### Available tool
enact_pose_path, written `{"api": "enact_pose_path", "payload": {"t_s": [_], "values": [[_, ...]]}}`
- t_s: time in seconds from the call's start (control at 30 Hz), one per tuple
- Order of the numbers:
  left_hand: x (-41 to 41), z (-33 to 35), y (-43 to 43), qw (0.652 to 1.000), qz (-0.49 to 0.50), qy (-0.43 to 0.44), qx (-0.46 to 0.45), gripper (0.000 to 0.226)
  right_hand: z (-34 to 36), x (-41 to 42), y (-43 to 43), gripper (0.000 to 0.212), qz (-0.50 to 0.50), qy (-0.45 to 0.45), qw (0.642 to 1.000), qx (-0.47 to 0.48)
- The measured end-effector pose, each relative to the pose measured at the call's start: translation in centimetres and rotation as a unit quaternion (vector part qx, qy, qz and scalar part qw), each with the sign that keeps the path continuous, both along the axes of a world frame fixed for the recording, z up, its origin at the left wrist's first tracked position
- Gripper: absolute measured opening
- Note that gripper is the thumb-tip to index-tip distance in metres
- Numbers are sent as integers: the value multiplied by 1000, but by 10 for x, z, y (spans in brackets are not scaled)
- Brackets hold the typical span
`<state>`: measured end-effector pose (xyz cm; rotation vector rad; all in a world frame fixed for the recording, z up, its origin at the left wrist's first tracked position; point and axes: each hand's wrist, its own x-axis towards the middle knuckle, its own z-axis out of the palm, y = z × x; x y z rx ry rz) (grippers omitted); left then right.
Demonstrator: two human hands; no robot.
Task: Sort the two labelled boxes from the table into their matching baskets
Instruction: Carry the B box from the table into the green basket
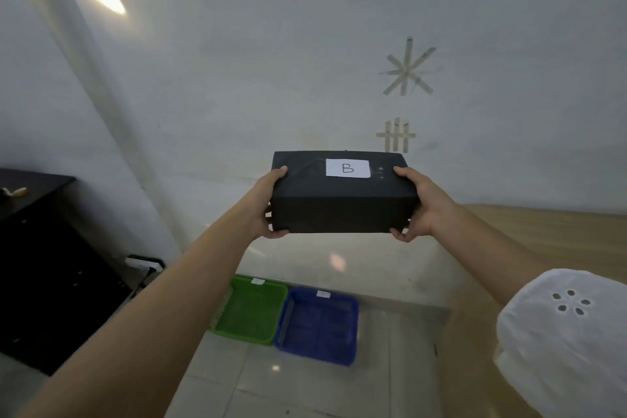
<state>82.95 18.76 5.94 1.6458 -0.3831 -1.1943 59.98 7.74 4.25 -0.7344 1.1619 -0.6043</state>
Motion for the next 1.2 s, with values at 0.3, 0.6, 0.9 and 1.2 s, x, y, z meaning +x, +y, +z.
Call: {"api": "enact_pose_path", "payload": {"t_s": [0.3,0.6,0.9,1.2], "values": [[145,-7,-32,999,-32,25,0,30,9,136,-19,39,-23,21,999,-13],[295,-15,-56,992,-122,6,10,30,-17,274,1,42,-126,-2,992,-8],[381,-69,-56,989,-140,33,20,36,-69,365,27,36,-174,10,985,15],[426,-245,-71,993,-112,37,18,46,-227,415,3,24,-138,35,990,13]]}}
